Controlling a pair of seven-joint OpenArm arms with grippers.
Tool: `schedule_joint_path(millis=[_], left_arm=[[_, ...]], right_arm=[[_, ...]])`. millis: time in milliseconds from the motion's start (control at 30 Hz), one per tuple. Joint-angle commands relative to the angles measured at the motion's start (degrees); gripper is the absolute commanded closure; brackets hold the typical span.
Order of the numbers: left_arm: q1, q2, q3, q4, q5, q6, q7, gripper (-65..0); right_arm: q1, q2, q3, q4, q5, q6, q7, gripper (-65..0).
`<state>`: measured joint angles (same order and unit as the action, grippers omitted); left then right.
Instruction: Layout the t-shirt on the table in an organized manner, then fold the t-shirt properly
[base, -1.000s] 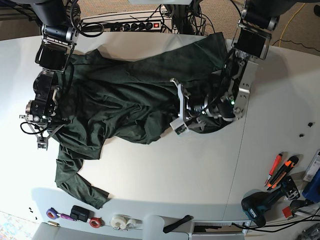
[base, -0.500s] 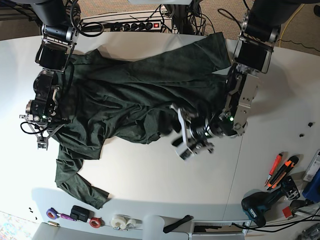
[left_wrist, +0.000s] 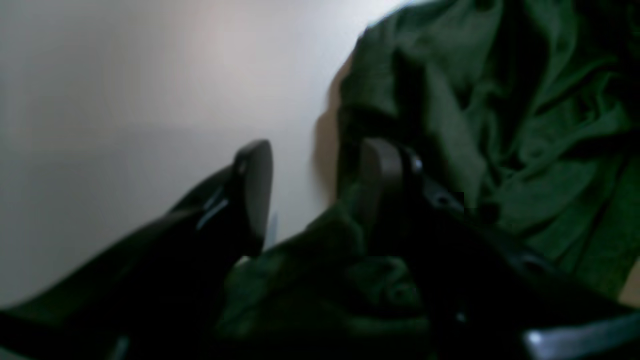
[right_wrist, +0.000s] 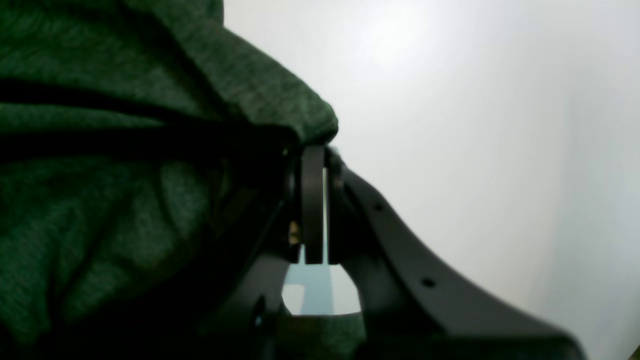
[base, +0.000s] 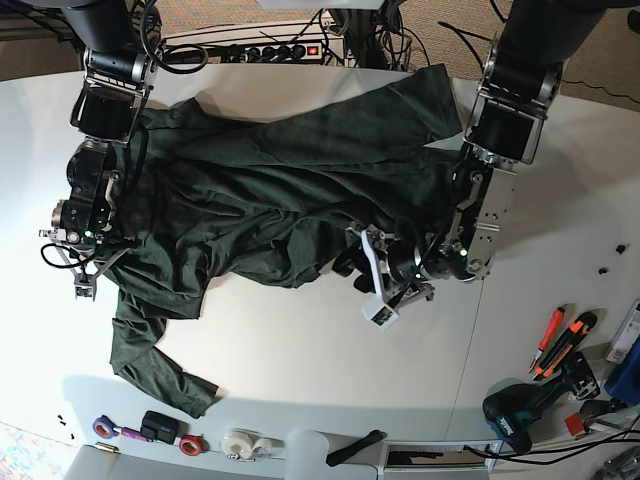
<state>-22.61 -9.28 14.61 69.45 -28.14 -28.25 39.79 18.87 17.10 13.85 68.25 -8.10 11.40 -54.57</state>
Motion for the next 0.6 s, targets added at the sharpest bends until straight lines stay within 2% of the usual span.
schedule_joint_path(millis=[0, 100, 267, 567], left_arm=[[-1.64, 1.03, -0.11, 1.01, -1.03, -0.28, -1.29, -27.0], [-1.33, 3.54, -0.11, 1.01, -0.48, -0.96, -1.29, -27.0], [-0.57, 7.74, -0.11, 0.94, 4.46, -1.75, -1.29, -27.0], [0.46, 9.53, -0.11, 0.94, 3.32, -1.7, -0.48, -27.0]], right_arm=[[1.44, 0.96, 0.13, 1.05, -0.33, -0.28, 1.09, 0.0], [1.42, 0.96, 0.13, 1.05, -0.33, -0.31, 1.05, 0.0], [1.42, 0.96, 0.13, 1.05, -0.33, -0.28, 0.98, 0.0], [1.42, 0.98, 0.13, 1.05, -0.33, -0.28, 0.98, 0.0]])
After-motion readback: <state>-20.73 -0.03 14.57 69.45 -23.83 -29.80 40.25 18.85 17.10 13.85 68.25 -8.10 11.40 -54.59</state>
